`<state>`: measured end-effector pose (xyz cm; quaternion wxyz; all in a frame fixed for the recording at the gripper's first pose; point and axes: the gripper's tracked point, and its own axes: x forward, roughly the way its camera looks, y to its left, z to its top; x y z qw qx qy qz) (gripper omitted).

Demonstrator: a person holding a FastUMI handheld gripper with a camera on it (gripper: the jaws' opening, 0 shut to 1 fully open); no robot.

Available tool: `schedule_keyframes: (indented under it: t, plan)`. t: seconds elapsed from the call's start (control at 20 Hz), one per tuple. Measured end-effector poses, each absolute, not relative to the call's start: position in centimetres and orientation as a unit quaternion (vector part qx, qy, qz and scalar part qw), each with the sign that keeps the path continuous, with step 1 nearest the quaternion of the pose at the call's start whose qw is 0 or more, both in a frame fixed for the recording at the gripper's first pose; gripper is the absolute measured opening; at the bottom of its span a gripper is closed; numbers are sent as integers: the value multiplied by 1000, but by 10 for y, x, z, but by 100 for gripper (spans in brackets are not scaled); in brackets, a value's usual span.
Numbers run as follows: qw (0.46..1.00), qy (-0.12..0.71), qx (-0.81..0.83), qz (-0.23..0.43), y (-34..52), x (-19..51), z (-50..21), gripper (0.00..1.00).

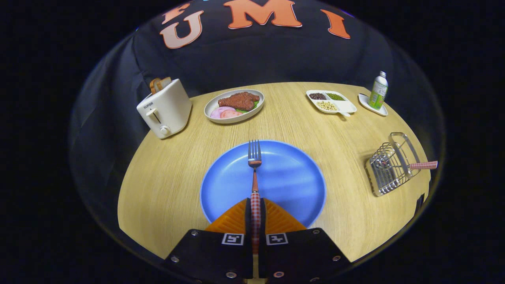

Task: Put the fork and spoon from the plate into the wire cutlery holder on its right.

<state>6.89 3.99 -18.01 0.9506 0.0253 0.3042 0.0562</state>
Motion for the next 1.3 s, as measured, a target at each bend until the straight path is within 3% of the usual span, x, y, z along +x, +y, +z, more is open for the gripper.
schedule_keyframes:
  t: [0.6,1.3]
  plan:
    - [927,361,-73,70,-103,29,-101,6]
    - [834,501,-204,111,-211,19,-85,6]
